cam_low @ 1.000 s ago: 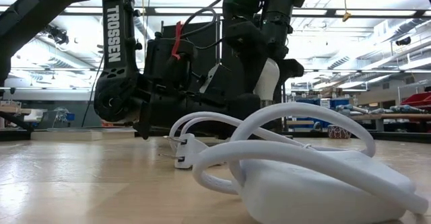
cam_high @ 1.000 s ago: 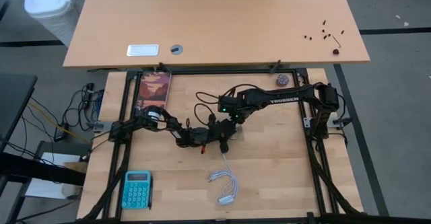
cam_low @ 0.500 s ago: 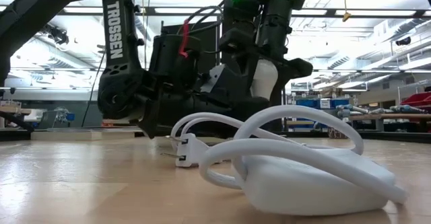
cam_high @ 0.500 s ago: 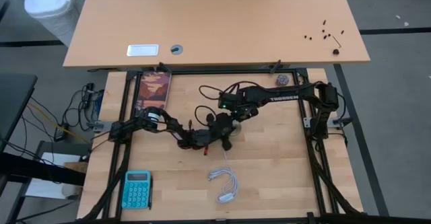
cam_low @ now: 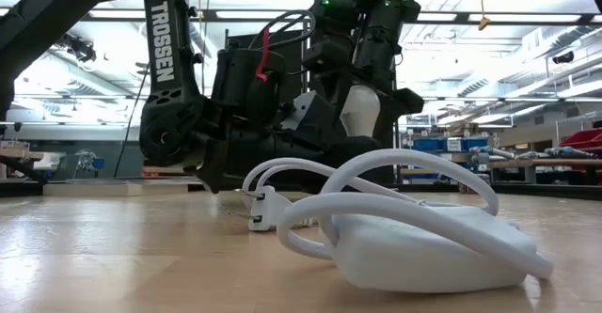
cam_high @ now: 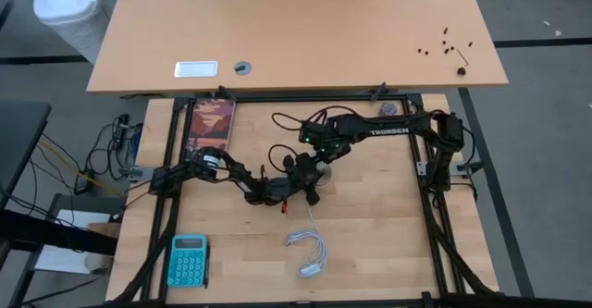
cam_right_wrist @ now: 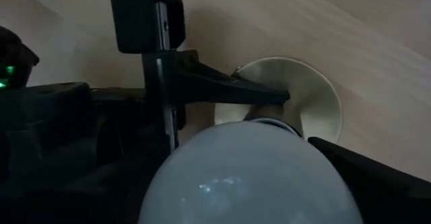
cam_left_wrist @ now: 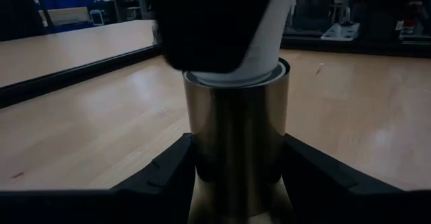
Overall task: Screw lightbulb
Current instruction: Insert the lightbulb into the desk lamp
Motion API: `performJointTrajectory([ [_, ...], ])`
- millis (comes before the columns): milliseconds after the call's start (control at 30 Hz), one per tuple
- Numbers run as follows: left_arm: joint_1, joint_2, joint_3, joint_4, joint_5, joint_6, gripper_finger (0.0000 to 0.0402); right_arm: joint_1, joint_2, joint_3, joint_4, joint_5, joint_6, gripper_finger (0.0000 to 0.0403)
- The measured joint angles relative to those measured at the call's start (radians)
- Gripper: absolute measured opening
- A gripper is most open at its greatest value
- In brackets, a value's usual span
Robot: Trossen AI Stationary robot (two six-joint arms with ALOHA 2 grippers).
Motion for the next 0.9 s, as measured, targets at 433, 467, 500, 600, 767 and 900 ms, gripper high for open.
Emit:
performJointTrajectory([
  [433,-0.002,0.000,-0.005,-0.003,0.025,-0.001,0.0198,-0.056,-0.021,0.001,-0.021,-0.015,-0.101,0.0380],
  [467,-0.002,0.000,-0.005,-0.004,0.025,-0.001,0.0198,-0.059,-0.025,0.001,-0.021,-0.017,-0.107,0.0380],
  [500,-0.002,0.000,-0.005,-0.004,0.024,-0.001,0.0198,-0.062,-0.029,0.000,-0.021,-0.021,-0.112,0.0380],
  [600,-0.002,-0.001,-0.005,-0.010,0.020,-0.004,0.0198,-0.072,-0.044,0.002,-0.009,-0.033,-0.117,0.0380],
  [767,-0.002,-0.003,-0.005,-0.026,0.016,-0.026,0.0198,-0.090,-0.083,0.004,0.014,-0.039,-0.158,0.0380],
  [900,-0.003,-0.003,-0.005,-0.026,0.015,-0.027,0.0198,-0.122,-0.118,0.005,0.027,-0.032,-0.277,0.0380],
])
